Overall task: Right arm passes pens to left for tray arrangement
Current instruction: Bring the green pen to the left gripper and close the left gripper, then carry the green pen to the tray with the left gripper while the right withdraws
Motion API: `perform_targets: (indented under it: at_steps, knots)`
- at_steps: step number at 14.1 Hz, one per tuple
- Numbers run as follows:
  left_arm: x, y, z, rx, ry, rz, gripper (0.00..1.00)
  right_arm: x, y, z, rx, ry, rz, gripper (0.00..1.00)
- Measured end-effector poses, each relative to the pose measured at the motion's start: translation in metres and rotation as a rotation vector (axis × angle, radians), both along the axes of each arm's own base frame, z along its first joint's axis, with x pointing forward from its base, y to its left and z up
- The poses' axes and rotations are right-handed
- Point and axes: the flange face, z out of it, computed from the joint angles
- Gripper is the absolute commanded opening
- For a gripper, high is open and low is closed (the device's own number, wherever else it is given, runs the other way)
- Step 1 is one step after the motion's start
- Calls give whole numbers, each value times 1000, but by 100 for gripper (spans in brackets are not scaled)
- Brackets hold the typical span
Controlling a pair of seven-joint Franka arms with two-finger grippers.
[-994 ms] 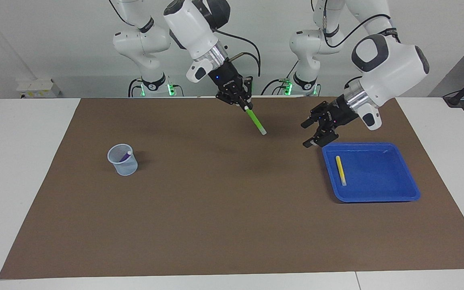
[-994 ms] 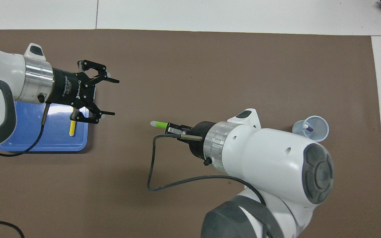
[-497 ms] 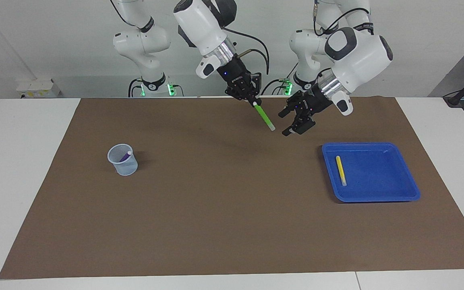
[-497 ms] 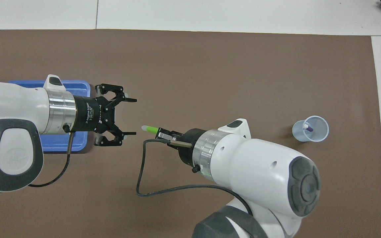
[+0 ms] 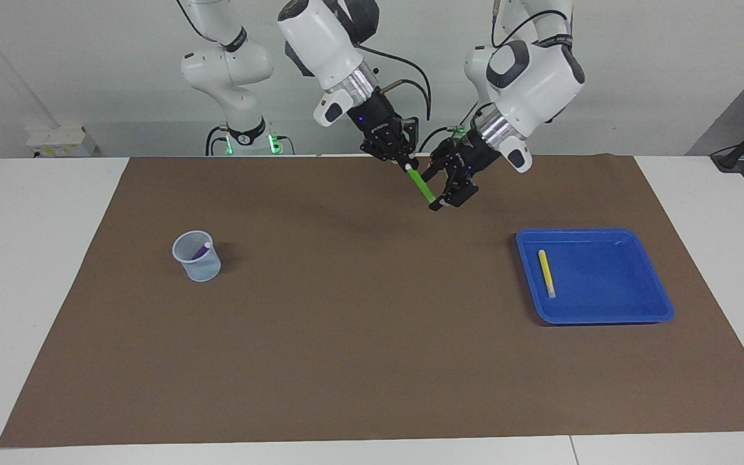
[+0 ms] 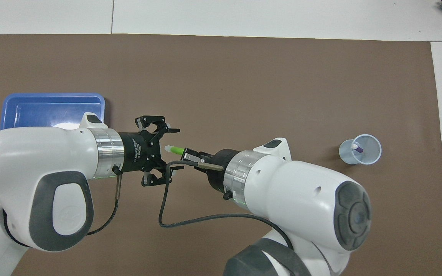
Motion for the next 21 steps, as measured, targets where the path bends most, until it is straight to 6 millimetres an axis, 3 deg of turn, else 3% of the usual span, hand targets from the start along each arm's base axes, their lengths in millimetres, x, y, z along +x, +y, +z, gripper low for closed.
perform_targets:
  at_steps: [2,4,5,10,17,18,19,20,21]
  knots:
    - [-6,-4,-3,2,2,1,61,0,0,0,0,0,0,0]
    - [-7,-3,0,1,-3,2,51,0,0,0,0,0,0,0]
    - [-7,-2,1,0,-5,2,37,0,0,0,0,0,0,0]
    - [-7,1,4,-2,-13,4,0,0,0,0,0,-1,-1,0]
    - [-9,4,4,0,-6,-34,0,0,0,-2,2,4,-3,0]
    - [-9,4,4,1,-10,-43,0,-1,0,-2,4,7,-3,25]
    - [-9,5,4,1,-13,-49,0,-1,0,-2,5,9,-4,76]
    - [-10,5,4,1,-11,-58,0,0,0,-2,6,11,-7,100]
    - [-11,5,5,1,-10,-66,0,0,-1,-2,7,13,-12,100]
